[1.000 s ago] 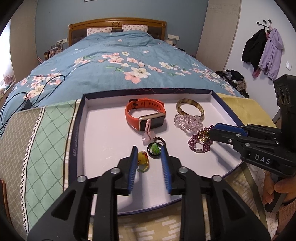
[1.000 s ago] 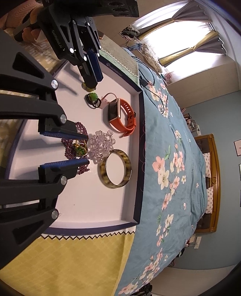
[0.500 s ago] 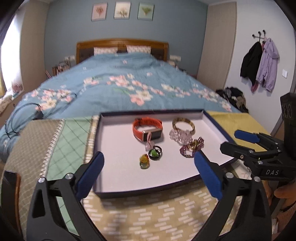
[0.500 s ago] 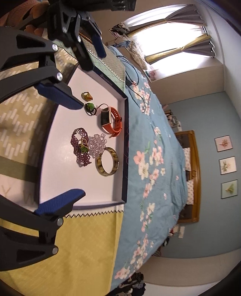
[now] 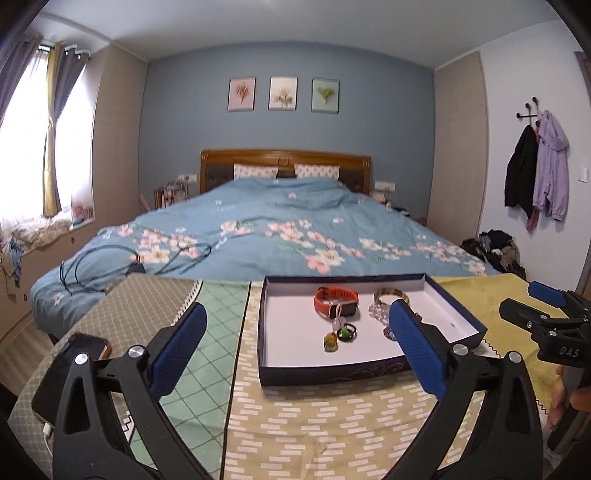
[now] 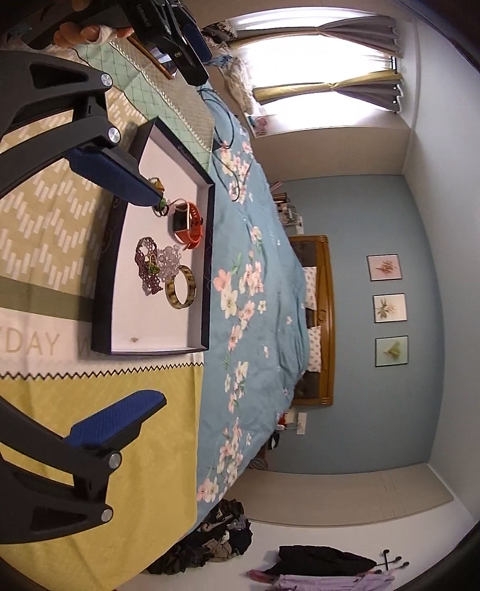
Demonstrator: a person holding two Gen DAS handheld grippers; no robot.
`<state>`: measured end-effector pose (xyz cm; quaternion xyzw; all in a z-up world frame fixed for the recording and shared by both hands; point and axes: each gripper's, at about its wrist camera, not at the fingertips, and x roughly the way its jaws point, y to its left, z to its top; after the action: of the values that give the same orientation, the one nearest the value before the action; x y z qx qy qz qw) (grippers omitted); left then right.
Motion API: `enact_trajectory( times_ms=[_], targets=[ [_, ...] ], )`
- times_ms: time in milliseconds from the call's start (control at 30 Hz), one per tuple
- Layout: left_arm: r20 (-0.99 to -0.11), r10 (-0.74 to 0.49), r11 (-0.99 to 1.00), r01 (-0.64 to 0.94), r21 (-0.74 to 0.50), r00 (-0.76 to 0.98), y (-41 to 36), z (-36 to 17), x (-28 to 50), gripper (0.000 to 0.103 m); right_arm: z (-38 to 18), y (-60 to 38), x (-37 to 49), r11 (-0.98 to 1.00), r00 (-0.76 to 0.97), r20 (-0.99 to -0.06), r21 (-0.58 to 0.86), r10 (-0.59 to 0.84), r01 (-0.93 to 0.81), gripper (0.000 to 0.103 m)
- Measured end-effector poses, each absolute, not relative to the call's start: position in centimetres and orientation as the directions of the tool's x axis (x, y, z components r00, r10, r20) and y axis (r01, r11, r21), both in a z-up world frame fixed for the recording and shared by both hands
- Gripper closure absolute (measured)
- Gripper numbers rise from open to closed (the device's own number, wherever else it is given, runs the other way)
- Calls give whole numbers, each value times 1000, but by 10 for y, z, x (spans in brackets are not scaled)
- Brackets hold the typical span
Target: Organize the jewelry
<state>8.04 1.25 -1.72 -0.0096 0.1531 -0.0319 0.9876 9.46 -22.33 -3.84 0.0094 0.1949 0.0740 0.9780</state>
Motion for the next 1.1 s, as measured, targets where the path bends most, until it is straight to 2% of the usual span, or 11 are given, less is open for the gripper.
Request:
enact_trajectory(
  times_ms=[400,633,1100],
  targets=[
    [-237,-72,997,67,-29,969,1,-5,43,6,-31,-215,57,994,954,-281,-7,102,-109,7],
    [-204,-74,997,73,-17,976,-7,-1,30,6,-30,-212,51,994,955,-275,5,109,-112,7],
    [-192,-80,997,74,-35,978,-3,2,17,6,-24,-211,41,994,962,-250,7,109,-111,7]
  ],
)
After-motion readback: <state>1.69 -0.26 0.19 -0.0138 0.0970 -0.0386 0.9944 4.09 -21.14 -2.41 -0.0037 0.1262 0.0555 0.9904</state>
